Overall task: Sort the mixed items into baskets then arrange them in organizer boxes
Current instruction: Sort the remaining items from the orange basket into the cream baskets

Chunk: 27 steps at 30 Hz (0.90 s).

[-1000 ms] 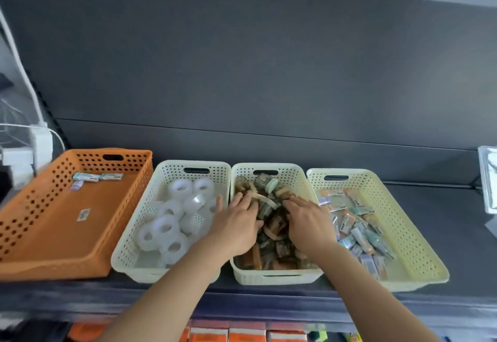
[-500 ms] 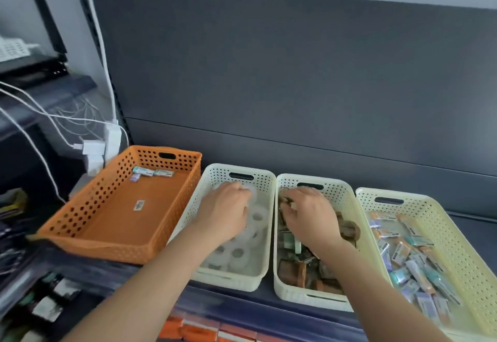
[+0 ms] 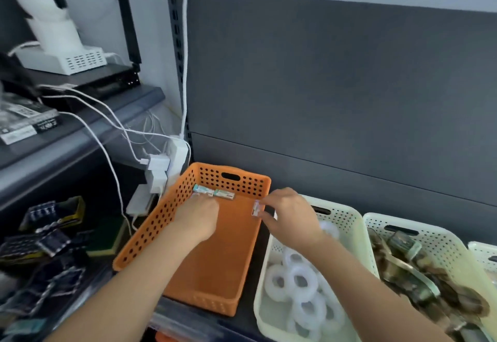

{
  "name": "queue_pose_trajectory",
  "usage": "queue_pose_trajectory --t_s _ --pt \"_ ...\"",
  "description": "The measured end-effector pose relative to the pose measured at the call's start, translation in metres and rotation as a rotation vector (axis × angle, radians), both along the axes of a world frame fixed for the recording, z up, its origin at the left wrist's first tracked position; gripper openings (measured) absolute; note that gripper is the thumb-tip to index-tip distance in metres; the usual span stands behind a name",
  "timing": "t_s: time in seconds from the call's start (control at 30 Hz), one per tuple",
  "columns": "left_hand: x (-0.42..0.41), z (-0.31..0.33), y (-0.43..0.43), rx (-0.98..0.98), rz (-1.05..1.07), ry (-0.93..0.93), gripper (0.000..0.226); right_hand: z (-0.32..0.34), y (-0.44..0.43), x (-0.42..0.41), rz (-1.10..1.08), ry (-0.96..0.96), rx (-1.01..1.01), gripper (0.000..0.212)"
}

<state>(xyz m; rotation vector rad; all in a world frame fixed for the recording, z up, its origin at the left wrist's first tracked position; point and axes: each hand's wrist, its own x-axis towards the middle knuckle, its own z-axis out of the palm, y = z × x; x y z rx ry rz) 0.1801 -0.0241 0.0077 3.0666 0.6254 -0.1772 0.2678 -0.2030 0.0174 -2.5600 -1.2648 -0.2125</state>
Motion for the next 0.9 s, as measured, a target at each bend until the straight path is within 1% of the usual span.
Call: queue_pose_trajectory --t_s 0.07,0.13,0.2,0.3,0.4,0.5,0.6,0.7,0.8,0.9 --pt "0.004 -0.010 0.022 -0.013 0.004 0.044 0.023 -0.003 0.024 0.005 0.003 -0.013 -0.107 0.024" --pt "0.011 -0.021 0.040 -0.027 0.004 0.060 0.032 -0.007 0.048 0.008 -0.025 -0.001 -0.259 0.023" --pt "0.019 -0.031 0.054 -0.023 -0.009 0.050 0.044 -0.012 0.068 0.011 -0.081 0.020 -0.422 0.023" --pt "0.031 -0.041 0.067 -0.014 -0.040 0.022 0.054 -0.021 0.091 0.018 -0.128 0.015 -0.642 0.030" --pt "0.042 -0.048 0.073 -0.022 -0.060 0.009 0.061 -0.031 0.103 0.025 -0.112 -0.056 -0.849 0.025" --pt "0.052 -0.057 0.076 -0.018 -0.058 0.033 0.067 -0.039 0.113 0.029 -0.113 -0.088 -0.956 0.019" --pt "0.058 -0.061 0.077 0.046 -0.049 0.022 0.062 -0.043 0.122 0.030 -0.118 -0.097 -0.960 0.024" --pt "0.058 -0.064 0.076 0.089 -0.076 -0.028 0.052 -0.043 0.125 0.035 -0.105 -0.070 -0.823 0.028" --pt "0.054 -0.065 0.074 -0.013 -0.098 -0.033 0.044 -0.043 0.126 0.039 -0.076 0.024 -0.657 0.032" --pt "0.050 -0.063 0.072 -0.103 -0.109 -0.026 0.038 -0.050 0.132 0.038 -0.071 0.074 -0.549 0.045"
